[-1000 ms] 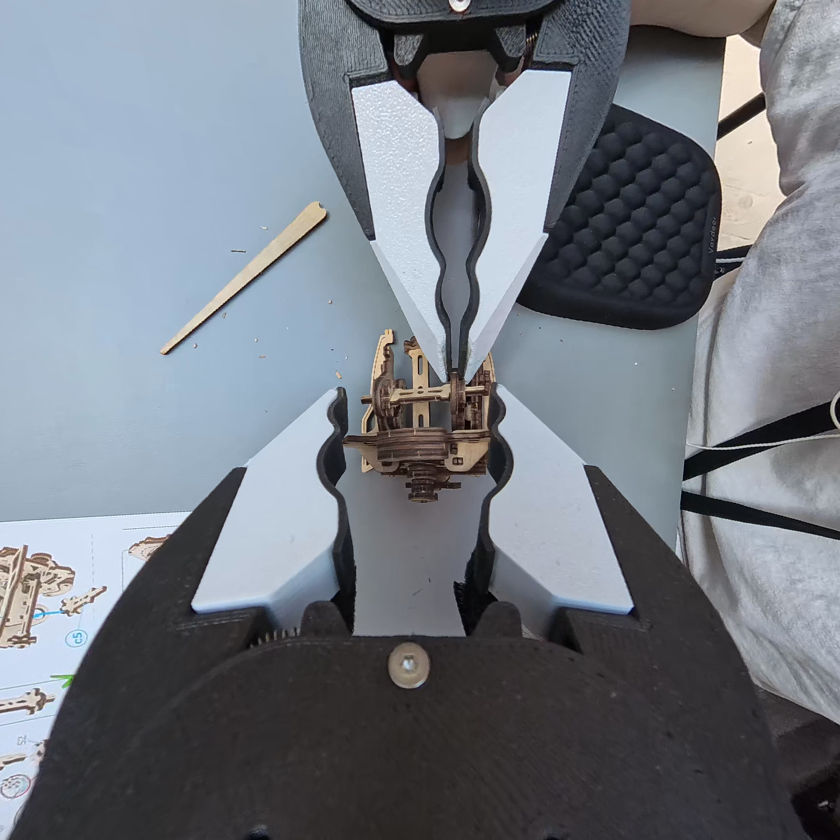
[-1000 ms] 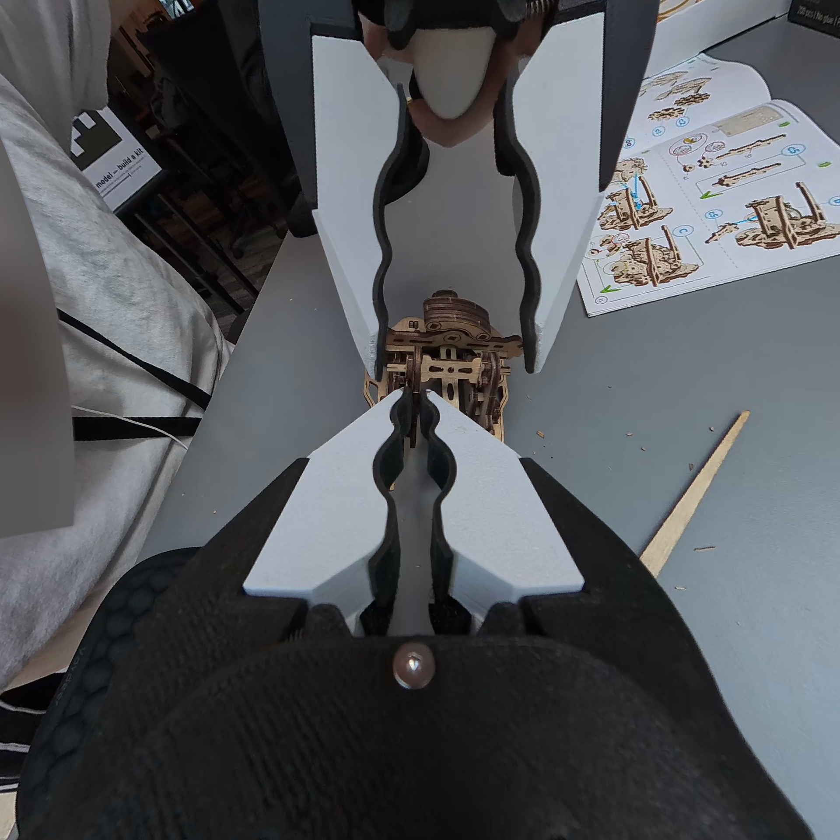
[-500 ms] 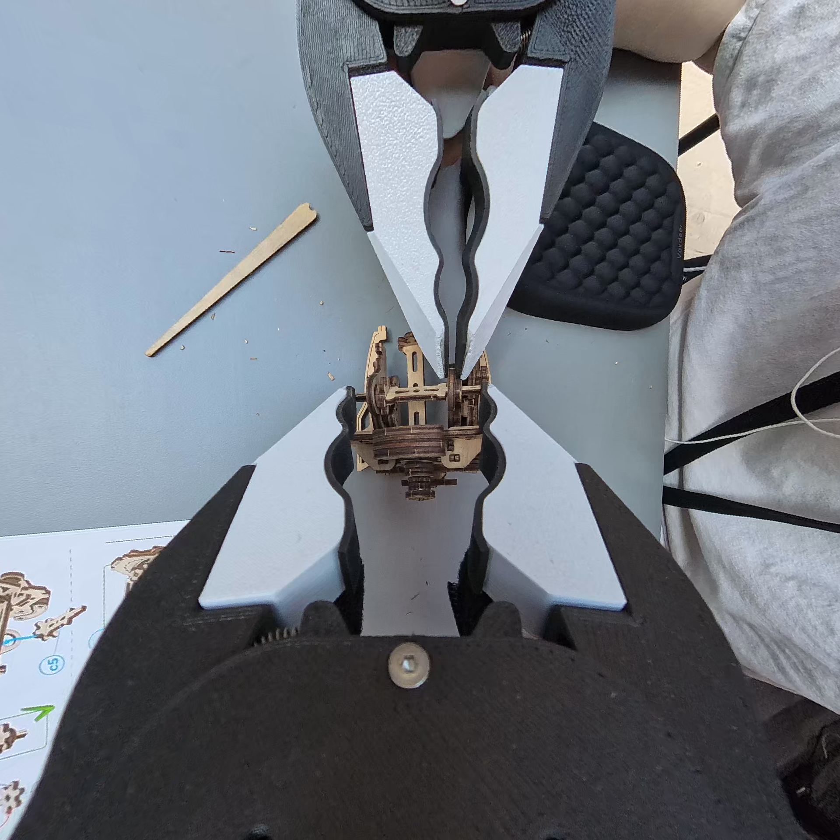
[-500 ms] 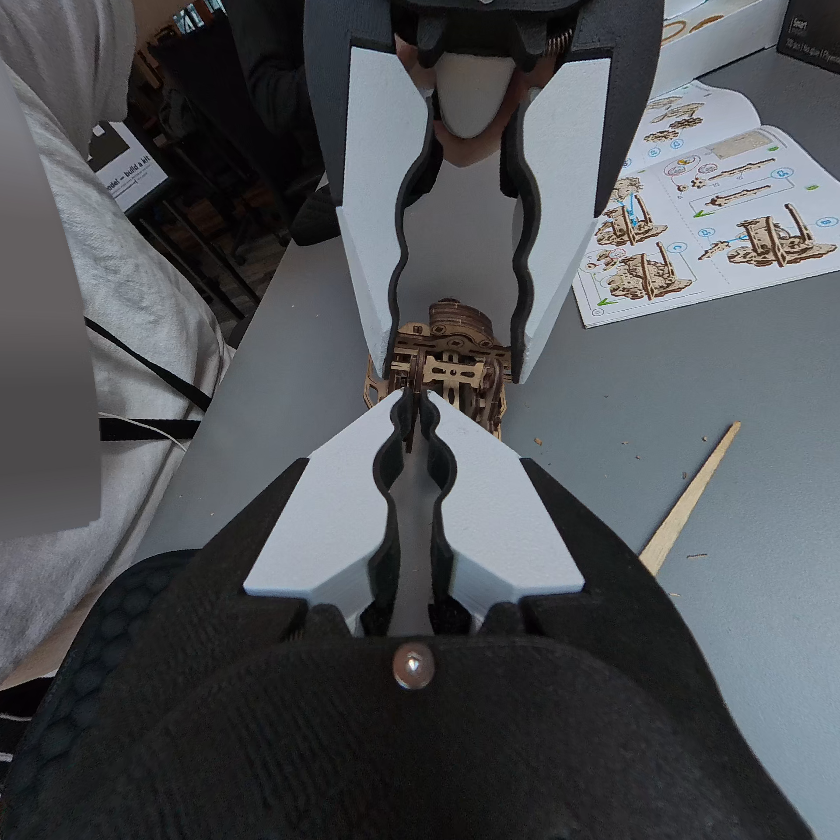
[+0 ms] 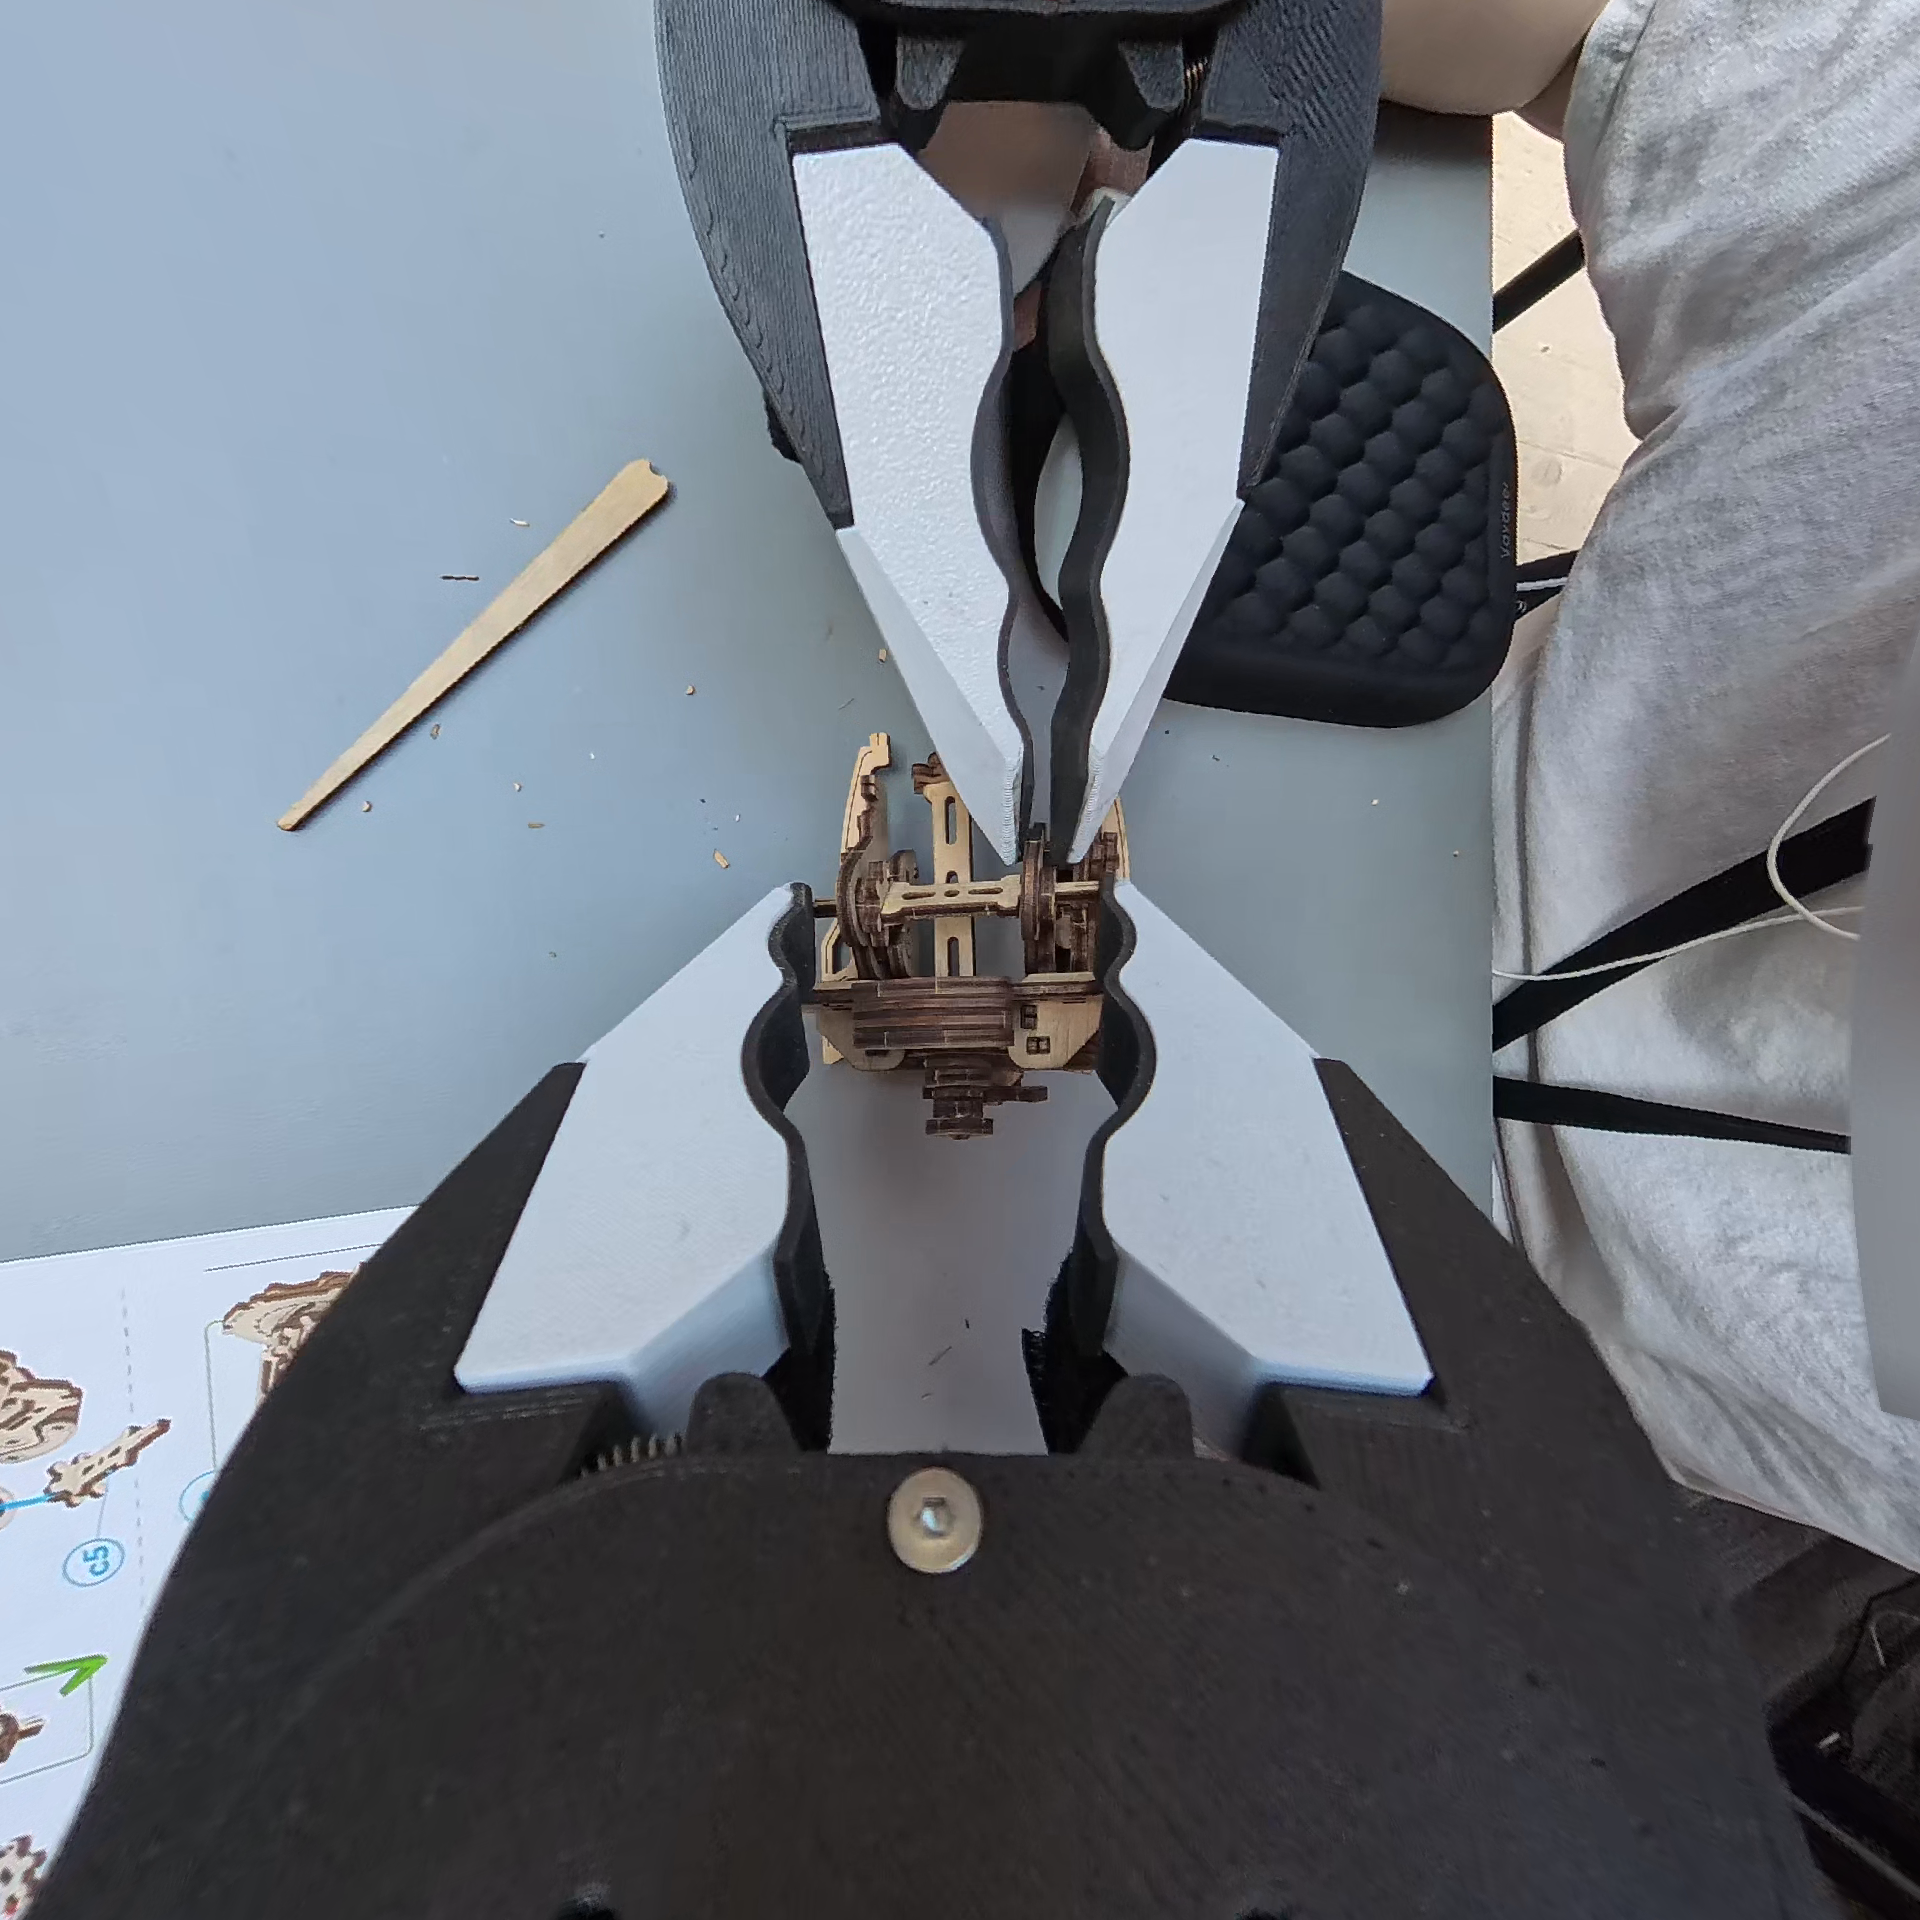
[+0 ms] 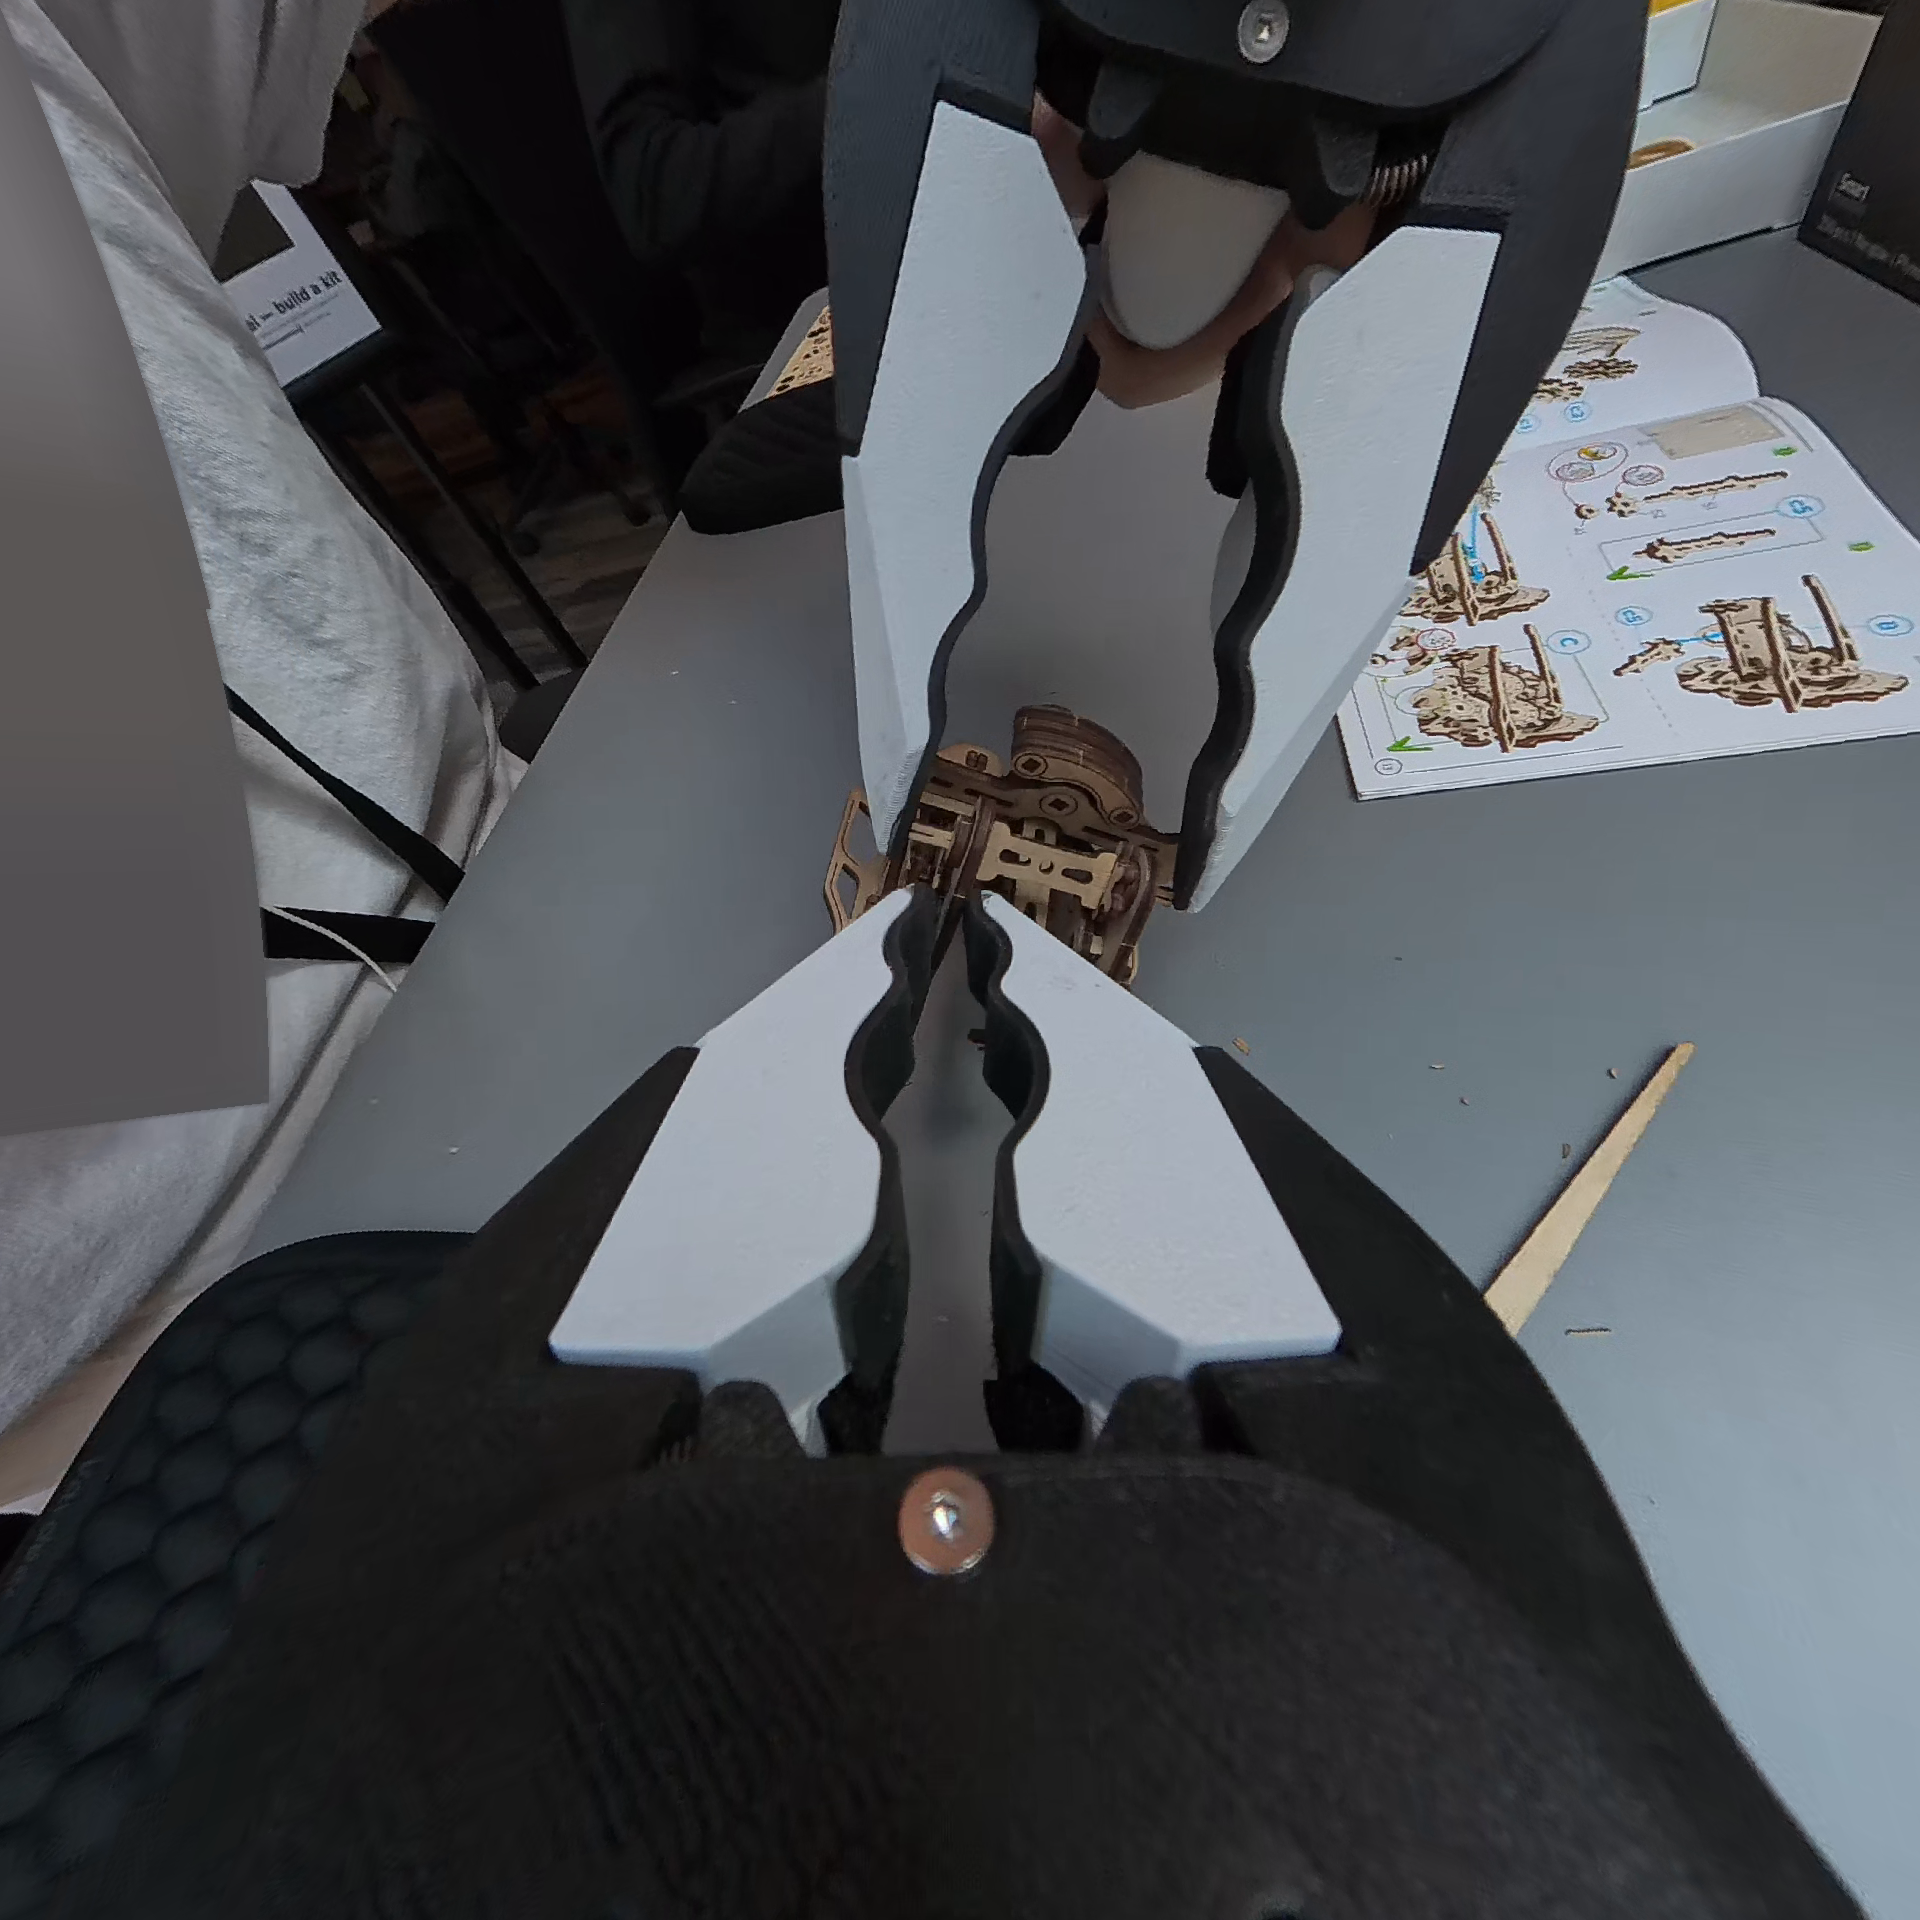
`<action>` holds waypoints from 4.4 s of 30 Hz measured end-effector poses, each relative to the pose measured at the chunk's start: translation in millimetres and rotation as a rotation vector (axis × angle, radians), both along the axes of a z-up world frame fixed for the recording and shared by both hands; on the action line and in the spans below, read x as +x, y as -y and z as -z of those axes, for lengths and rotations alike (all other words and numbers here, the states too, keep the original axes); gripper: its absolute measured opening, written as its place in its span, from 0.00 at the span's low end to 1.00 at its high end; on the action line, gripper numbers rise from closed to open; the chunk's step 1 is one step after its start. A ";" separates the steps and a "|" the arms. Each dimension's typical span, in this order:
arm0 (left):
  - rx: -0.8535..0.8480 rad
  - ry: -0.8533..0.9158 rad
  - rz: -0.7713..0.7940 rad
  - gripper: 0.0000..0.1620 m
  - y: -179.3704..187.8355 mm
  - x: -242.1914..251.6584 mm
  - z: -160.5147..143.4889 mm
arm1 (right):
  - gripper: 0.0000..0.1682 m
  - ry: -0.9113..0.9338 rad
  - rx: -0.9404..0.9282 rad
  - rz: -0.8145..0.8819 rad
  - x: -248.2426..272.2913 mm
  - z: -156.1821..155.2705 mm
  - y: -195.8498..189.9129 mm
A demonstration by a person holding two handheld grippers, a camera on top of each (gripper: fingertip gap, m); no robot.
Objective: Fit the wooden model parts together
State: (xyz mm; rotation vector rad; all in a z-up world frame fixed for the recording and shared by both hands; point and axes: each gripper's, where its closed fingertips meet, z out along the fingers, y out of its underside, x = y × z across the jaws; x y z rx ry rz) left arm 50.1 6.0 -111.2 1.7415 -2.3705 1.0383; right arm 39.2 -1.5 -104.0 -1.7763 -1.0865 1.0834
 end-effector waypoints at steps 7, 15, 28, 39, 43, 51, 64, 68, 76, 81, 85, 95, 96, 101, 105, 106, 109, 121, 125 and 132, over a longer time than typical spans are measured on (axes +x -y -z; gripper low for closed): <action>0.008 -0.002 0.002 0.33 -2.0 -0.5 0.6 | 0.03 -0.051 -0.055 0.014 0.8 -7.1 -4.5; 0.013 0.012 0.006 0.32 -3.2 -1.2 -0.4 | 0.06 -0.063 -0.091 0.028 4.6 -10.2 -9.3; 0.048 0.031 0.034 0.32 -2.2 -1.5 2.2 | 0.28 -0.001 -0.119 0.095 4.9 3.4 -26.6; 0.062 0.043 0.022 0.32 -4.4 0.8 1.1 | 0.23 -0.029 -0.208 0.076 1.9 6.4 -23.4; 0.061 0.038 0.016 0.32 -4.8 0.4 1.6 | 0.24 -0.022 -0.182 0.070 0.4 7.4 -23.0; 0.068 0.042 0.037 0.33 -3.8 -0.8 0.9 | 0.21 0.003 -0.162 0.080 0.9 6.8 -21.6; 0.062 0.044 0.039 0.28 -11.5 -2.9 1.5 | 0.21 0.016 -0.133 0.097 0.7 7.6 -22.3; 0.079 0.035 0.056 0.27 -11.0 -3.1 2.6 | 0.21 0.033 -0.122 0.105 0.7 9.2 -22.4; 0.071 0.032 0.051 0.22 -9.2 -3.8 1.7 | 0.21 0.025 -0.132 0.118 0.4 10.6 -23.1; 0.071 0.040 0.043 0.22 -9.4 -4.4 1.5 | 0.21 0.009 -0.135 0.117 -0.5 10.4 -23.4; 0.091 0.049 0.052 0.22 -9.2 -5.0 1.4 | 0.21 0.016 -0.114 0.116 -1.1 10.1 -23.0; 0.160 0.078 0.102 0.22 -7.9 -6.5 -0.3 | 0.21 0.019 -0.101 0.119 -4.6 9.5 -21.6; 0.166 0.082 0.104 0.22 -7.8 -6.1 0.0 | 0.21 0.030 -0.093 0.121 -4.2 9.9 -21.6; 0.216 0.090 0.139 0.22 -6.0 -5.7 3.1 | 0.21 0.095 -0.057 0.131 -3.4 13.3 -20.1; 0.221 0.081 0.150 0.21 -5.6 -5.7 2.9 | 0.20 0.105 -0.044 0.140 -3.2 13.0 -20.1; 0.219 0.078 0.152 0.21 -5.4 -6.0 2.9 | 0.20 0.105 -0.046 0.138 -3.3 13.0 -19.9; 0.214 0.070 0.157 0.21 -4.8 -6.9 3.2 | 0.20 0.102 -0.051 0.135 -4.1 13.1 -19.2; 0.227 0.049 0.180 0.21 -4.4 -8.7 3.6 | 0.20 0.127 -0.040 0.120 -5.2 13.9 -18.0; 0.226 0.056 0.181 0.21 -4.8 -8.5 3.5 | 0.20 0.138 -0.027 0.120 -4.9 14.3 -18.3; 0.155 0.052 0.149 0.23 -5.3 -10.2 -2.5 | 0.21 0.031 -0.128 0.107 -6.8 8.1 -19.3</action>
